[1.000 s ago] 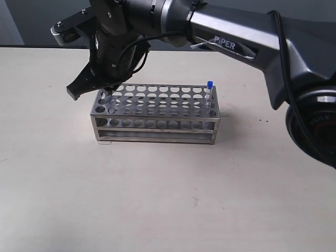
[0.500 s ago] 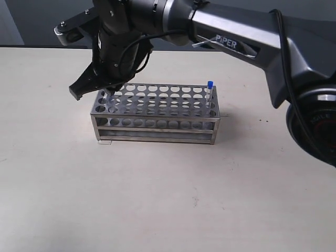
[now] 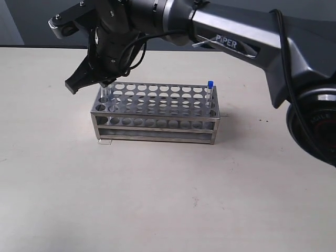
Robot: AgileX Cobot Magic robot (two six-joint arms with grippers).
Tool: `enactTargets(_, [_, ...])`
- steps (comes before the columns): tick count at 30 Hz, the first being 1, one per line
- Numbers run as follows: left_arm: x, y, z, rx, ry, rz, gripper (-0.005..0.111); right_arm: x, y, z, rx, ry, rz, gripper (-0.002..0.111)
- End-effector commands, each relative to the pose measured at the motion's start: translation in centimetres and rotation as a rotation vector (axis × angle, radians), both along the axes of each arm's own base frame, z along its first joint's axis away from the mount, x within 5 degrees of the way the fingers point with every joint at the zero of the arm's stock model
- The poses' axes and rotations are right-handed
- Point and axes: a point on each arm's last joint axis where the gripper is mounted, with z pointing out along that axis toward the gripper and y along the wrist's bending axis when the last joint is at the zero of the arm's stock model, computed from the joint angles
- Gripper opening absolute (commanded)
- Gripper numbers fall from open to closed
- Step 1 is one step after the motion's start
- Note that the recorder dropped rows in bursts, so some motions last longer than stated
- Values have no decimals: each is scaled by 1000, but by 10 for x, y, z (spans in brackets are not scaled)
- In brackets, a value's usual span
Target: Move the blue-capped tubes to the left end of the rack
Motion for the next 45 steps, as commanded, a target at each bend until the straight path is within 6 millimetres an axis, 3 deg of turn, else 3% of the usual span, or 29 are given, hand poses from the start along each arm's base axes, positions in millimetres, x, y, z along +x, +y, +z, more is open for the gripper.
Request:
enactTargets(1, [1,0,0,-6,-7,-7,0,6,2,-1,16,-49,16,0])
enactTargets(4, [1,0,0,-6,-7,-7,0,7,3,1,31,-66,38,0])
enactTargets(17, [1,0,0,-6,-7,-7,0,4,8,-49,-71,79,53,0])
enactTargets(22, [1,0,0,-6,-9,-7,0,5,8,-50,-83,69,55,0])
enactTargets(25, [1,0,0,-6,-9,-7,0,6,6,-42,-75,53,21,1])
enactTargets(29, [1,0,0,-6,-9,-7,0,6,1,-21,-51,26,-3,14])
enactTargets(35, [1,0,0,-6,-9,-7,0,3,-2,-7,-27,16,-4,37])
enactTargets(45, [1,0,0,-6,-9,-7,0,-6,-15,24,-32,33,-19,39])
